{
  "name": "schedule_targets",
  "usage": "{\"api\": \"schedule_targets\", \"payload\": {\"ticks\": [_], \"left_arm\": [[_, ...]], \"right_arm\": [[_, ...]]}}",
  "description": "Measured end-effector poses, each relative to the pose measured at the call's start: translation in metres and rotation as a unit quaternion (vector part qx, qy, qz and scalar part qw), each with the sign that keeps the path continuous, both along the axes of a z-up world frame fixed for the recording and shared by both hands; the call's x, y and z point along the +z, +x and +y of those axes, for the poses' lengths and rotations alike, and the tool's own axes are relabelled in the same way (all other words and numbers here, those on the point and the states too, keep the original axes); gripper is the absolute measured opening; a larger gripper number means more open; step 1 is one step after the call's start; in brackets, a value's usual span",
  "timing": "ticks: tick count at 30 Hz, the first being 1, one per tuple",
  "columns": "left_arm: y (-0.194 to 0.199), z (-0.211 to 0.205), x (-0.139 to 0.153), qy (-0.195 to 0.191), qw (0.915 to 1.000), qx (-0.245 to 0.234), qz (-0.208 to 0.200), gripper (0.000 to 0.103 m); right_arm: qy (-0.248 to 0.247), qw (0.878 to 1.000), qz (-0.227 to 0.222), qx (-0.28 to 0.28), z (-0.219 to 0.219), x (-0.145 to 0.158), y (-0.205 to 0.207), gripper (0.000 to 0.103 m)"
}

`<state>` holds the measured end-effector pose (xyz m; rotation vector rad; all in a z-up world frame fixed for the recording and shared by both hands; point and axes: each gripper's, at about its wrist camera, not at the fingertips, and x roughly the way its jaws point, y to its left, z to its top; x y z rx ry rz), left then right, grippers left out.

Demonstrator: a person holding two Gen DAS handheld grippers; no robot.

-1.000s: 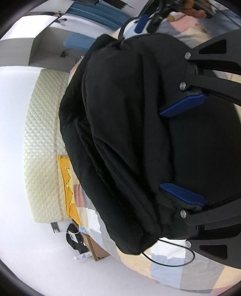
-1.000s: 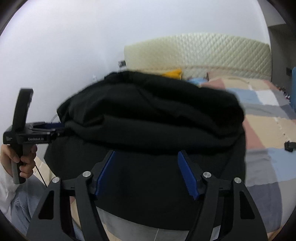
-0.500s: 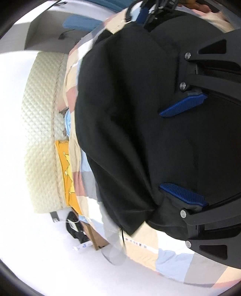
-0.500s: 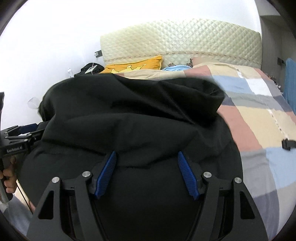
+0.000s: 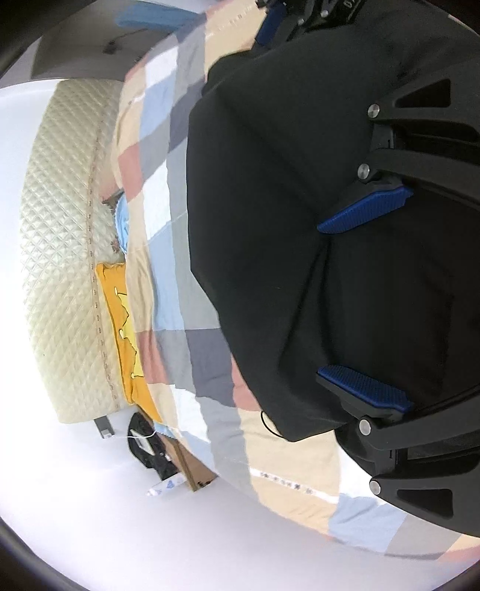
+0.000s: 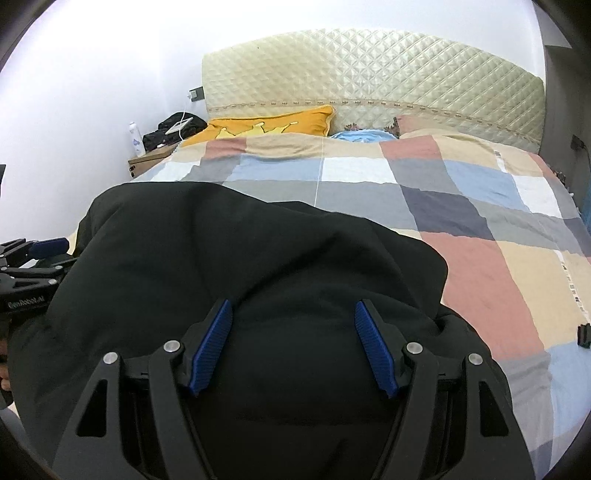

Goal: Fold large clothes

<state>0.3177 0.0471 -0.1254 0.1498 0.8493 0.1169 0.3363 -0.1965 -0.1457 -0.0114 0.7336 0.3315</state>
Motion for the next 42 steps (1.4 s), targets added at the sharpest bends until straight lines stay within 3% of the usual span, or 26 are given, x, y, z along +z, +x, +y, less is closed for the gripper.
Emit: {"api": "schedule_targets", "payload": {"ticks": [4,12,15,22,26,28,37,42], "left_arm": [[0.021,0.0,-0.005,0.014,0.9999,0.007,-0.007,0.074],[0.037,0.015,-0.01,-0.023,0.9997,0.008,0.007,0.074],[0.029,0.02,-0.001,-0.01,0.9998,0.013,-0.014,0.074],[0.001,0.044,0.014,0.039,0.997,0.042,-0.051,0.074],[-0.004,0.065,0.0,-0.007,0.9988,0.043,-0.024,0.074],[-0.005,0.068,-0.006,-0.013,0.9988,0.043,-0.018,0.074],[-0.003,0.072,-0.026,-0.032,0.9986,0.041,0.001,0.074],[-0.005,0.075,-0.026,-0.043,0.9983,0.04,-0.005,0.074]], "right_arm": [[0.014,1.0,0.013,-0.006,0.0,-0.008,0.027,0.07],[0.031,0.999,0.028,-0.013,0.001,-0.015,0.043,0.071],[0.03,0.999,0.024,-0.012,0.001,-0.007,0.037,0.071],[0.058,0.998,-0.035,0.012,0.015,0.038,0.005,0.073],[0.033,0.998,-0.037,0.045,0.041,0.036,-0.006,0.073],[0.01,0.998,-0.026,0.053,0.054,0.023,-0.006,0.073],[-0.007,0.998,-0.02,0.054,0.061,-0.003,-0.002,0.078],[-0.007,0.998,-0.015,0.063,0.059,0.002,-0.003,0.078]]}}
